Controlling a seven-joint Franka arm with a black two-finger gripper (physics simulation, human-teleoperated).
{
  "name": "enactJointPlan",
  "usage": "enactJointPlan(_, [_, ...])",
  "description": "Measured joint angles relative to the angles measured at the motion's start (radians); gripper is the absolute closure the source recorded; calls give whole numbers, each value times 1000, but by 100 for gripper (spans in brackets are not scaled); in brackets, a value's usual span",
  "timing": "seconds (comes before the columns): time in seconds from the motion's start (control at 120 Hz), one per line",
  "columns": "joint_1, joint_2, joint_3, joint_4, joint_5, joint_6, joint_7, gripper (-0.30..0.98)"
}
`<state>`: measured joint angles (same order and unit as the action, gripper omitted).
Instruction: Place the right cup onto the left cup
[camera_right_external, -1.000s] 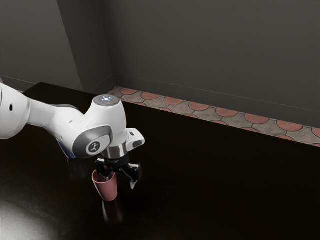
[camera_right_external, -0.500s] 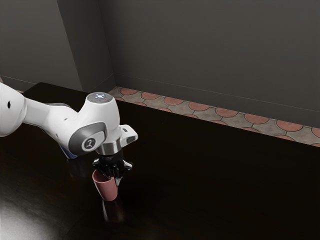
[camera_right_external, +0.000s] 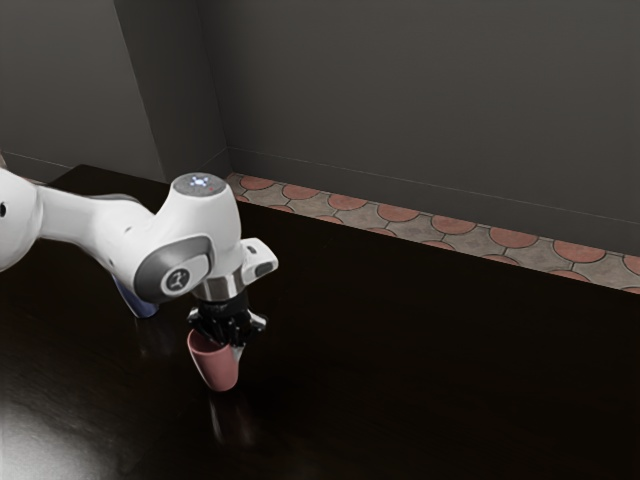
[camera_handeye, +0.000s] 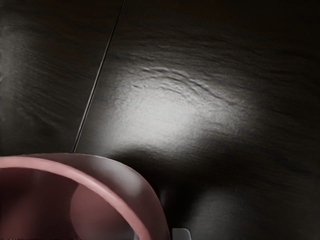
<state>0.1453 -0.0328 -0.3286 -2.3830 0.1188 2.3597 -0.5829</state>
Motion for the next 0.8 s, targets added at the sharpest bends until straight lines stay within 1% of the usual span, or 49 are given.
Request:
enactJointPlan(0.133, [-3,-61,13,6,1,-39,-3,78])
enactJointPlan(0.342, [4,-136,77,33,2,-117,6,78])
enactJointPlan(0.492, [5,-143,143,105,7,-174,36,78])
enactJointPlan(0.8, [5,-130,253,249,67,-293,124,78])
